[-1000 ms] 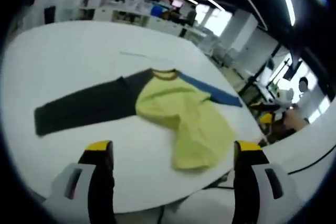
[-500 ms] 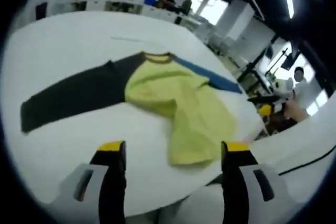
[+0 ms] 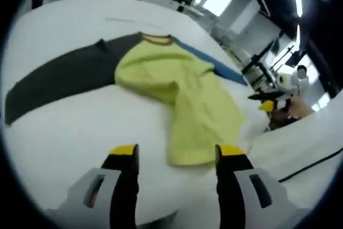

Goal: Fold the garment on the visible template until the final outline fits inside the template.

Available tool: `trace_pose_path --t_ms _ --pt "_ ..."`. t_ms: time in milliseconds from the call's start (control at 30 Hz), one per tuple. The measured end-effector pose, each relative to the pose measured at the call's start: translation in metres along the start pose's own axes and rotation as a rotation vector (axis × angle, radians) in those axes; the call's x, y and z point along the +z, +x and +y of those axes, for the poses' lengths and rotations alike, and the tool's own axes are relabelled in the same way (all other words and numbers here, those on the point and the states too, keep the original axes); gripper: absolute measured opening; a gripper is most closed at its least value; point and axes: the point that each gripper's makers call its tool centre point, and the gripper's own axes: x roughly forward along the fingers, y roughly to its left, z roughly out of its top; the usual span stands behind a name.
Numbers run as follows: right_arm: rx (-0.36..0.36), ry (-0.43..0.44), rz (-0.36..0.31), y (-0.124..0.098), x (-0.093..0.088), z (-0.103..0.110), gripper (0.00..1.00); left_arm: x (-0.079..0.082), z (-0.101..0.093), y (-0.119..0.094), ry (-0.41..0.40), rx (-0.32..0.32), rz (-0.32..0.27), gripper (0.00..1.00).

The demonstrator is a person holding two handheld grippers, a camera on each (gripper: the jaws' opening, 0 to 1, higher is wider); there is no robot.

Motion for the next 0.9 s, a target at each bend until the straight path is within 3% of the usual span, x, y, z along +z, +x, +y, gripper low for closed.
trace_pose_path --t_ms 200,467,900 --pt "0.013 0.011 0.015 0.012 -0.004 -0.004 0.51 -0.005 -0.001 0.014 0.011 -0.033 0.011 0.49" --pt "0.03 0.024 0.025 0.024 -0.003 -0.009 0.49 0.0 0.006 0.027 0.001 -0.052 -0.001 0.41" --pt "0.055 0.028 0.067 0.036 -0.011 -0.017 0.42 0.003 0.004 0.042 0.012 -0.103 0.036 0.28"
